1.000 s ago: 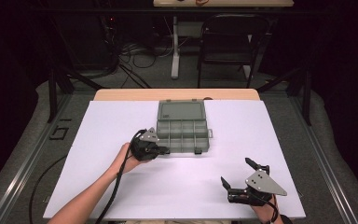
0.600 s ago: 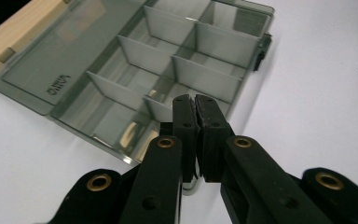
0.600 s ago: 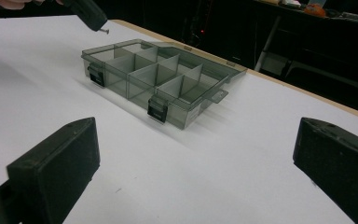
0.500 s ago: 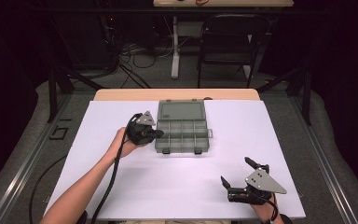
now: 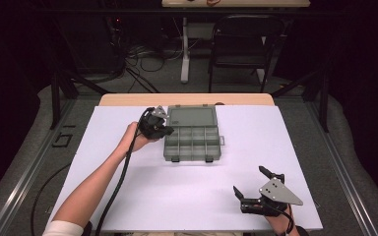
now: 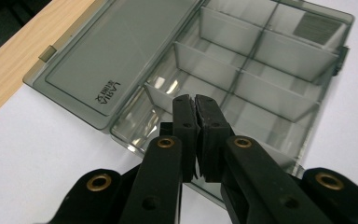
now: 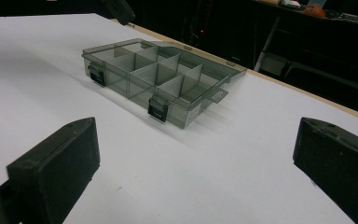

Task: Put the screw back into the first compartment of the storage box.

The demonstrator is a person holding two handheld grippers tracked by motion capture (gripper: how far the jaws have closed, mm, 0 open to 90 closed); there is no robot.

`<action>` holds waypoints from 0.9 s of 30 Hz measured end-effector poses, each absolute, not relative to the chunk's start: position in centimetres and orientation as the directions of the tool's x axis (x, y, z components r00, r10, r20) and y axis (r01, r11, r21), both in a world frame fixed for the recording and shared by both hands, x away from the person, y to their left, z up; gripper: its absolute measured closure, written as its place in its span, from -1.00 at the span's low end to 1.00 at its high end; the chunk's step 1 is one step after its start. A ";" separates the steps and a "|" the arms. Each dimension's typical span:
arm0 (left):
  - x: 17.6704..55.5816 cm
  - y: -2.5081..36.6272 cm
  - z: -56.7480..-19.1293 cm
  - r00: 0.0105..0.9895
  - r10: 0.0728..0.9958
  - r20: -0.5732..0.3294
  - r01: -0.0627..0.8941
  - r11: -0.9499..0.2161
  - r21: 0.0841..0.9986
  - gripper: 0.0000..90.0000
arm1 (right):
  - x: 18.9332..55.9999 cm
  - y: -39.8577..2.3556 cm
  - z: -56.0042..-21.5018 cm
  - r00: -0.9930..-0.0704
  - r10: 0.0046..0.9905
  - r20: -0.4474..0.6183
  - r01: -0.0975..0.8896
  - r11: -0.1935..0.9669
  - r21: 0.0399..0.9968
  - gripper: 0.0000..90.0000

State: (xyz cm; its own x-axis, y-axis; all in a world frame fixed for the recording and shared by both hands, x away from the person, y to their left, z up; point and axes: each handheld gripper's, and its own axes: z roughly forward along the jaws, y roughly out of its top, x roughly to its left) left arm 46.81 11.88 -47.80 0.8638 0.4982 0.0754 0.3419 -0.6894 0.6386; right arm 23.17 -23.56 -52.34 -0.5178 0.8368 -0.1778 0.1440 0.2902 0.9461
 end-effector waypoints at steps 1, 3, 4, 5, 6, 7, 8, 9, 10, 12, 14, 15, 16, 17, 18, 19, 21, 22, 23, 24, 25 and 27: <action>47.0 11.8 -47.8 0.863 0.499 0.074 0.344 -0.690 0.636 0.95 | 23.2 -23.6 -52.3 -0.518 0.837 -0.178 0.144 0.291 0.946 -1.00; 47.5 11.5 -48.0 0.860 0.504 0.078 0.352 -0.697 0.625 0.95 | 23.2 -23.5 -52.3 -0.519 0.837 -0.177 0.144 0.290 0.946 -1.00; 47.6 11.4 -48.1 0.858 0.508 0.078 0.356 -0.698 0.622 0.95 | 23.1 -23.5 -52.3 -0.519 0.837 -0.174 0.148 0.288 0.946 -1.00; 47.8 11.3 -48.2 0.858 0.507 0.082 0.356 -0.702 0.616 0.95 | 23.1 -23.5 -52.4 -0.519 0.837 -0.175 0.148 0.289 0.946 -1.00; 48.0 11.1 -48.4 0.859 0.507 0.074 0.364 -0.705 0.609 0.95 | 23.1 -23.5 -52.4 -0.519 0.837 -0.175 0.148 0.290 0.946 -1.00; 48.2 11.0 -48.6 0.859 0.507 0.073 0.367 -0.709 0.602 0.95 | 23.1 -23.5 -52.3 -0.519 0.837 -0.174 0.148 0.289 0.946 -1.00; 48.3 11.0 -48.9 0.860 0.507 0.064 0.375 -0.711 0.596 0.95 | 23.1 -23.5 -52.4 -0.517 0.838 -0.173 0.142 0.283 0.948 -1.00; 48.4 10.9 -49.2 0.855 0.513 0.068 0.380 -0.711 0.592 0.95 | 23.1 -23.5 -52.4 -0.517 0.838 -0.173 0.143 0.284 0.948 -1.00; 48.6 10.8 -49.5 0.857 0.512 0.055 0.388 -0.714 0.582 0.94 | 23.1 -23.5 -52.4 -0.519 0.837 -0.173 0.143 0.284 0.948 -1.00; 48.9 10.8 -50.0 0.851 0.523 0.049 0.403 -0.709 0.579 0.93 | 23.1 -23.5 -52.3 -0.523 0.835 -0.172 0.145 0.286 0.947 -1.00; 49.0 10.9 -50.2 0.842 0.538 0.034 0.418 -0.692 0.589 0.74 | 23.1 -23.5 -52.3 -0.521 0.835 -0.178 0.142 0.290 0.946 -1.00; 49.0 10.9 -50.2 0.839 0.544 0.030 0.421 -0.682 0.597 0.60 | 23.1 -23.4 -52.4 -0.520 0.835 -0.178 0.137 0.288 0.948 -1.00; 48.9 11.0 -50.1 0.833 0.553 0.021 0.430 -0.671 0.604 0.44 | 23.0 -23.5 -52.3 -0.524 0.833 -0.177 0.148 0.294 0.944 -1.00; 48.8 11.1 -50.0 0.829 0.559 0.019 0.434 -0.665 0.608 0.23 | 23.1 -23.4 -52.3 -0.521 0.835 -0.179 0.143 0.292 0.946 -1.00; 48.7 11.1 -49.9 0.819 0.573 0.026 0.436 -0.652 0.620 0.10 | 23.1 -23.4 -52.3 -0.519 0.836 -0.178 0.138 0.287 0.948 -1.00; 48.5 11.3 -49.7 0.816 0.578 0.028 0.435 -0.645 0.628 -0.02 | 23.1 -23.4 -52.3 -0.519 0.836 -0.176 0.139 0.286 0.948 -1.00; 48.2 11.6 -49.6 0.807 0.590 0.014 0.446 -0.626 0.640 -0.28 | 23.0 -23.5 -52.3 -0.521 0.835 -0.177 0.145 0.291 0.946 -1.00; 48.0 11.9 -49.5 0.807 0.591 0.016 0.440 -0.619 0.650 -0.34 | 23.0 -23.5 -52.3 -0.521 0.835 -0.177 0.145 0.291 0.946 -1.00; 47.7 12.1 -49.4 0.807 0.590 0.019 0.434 -0.616 0.657 -0.43 | 23.0 -23.5 -52.3 -0.524 0.833 -0.178 0.146 0.294 0.945 -1.00; 47.4 12.3 -49.4 0.805 0.593 0.018 0.433 -0.609 0.664 -0.56 | 23.0 -23.5 -52.3 -0.521 0.835 -0.179 0.143 0.292 0.946 -1.00; 47.1 12.6 -49.3 0.802 0.597 0.016 0.435 -0.601 0.671 -0.63 | 23.0 -23.5 -52.3 -0.525 0.832 -0.178 0.146 0.294 0.945 -1.00; 46.4 13.1 -49.2 0.798 0.603 0.017 0.430 -0.588 0.685 -0.69 | 23.0 -23.6 -52.3 -0.524 0.833 -0.177 0.147 0.294 0.945 -1.00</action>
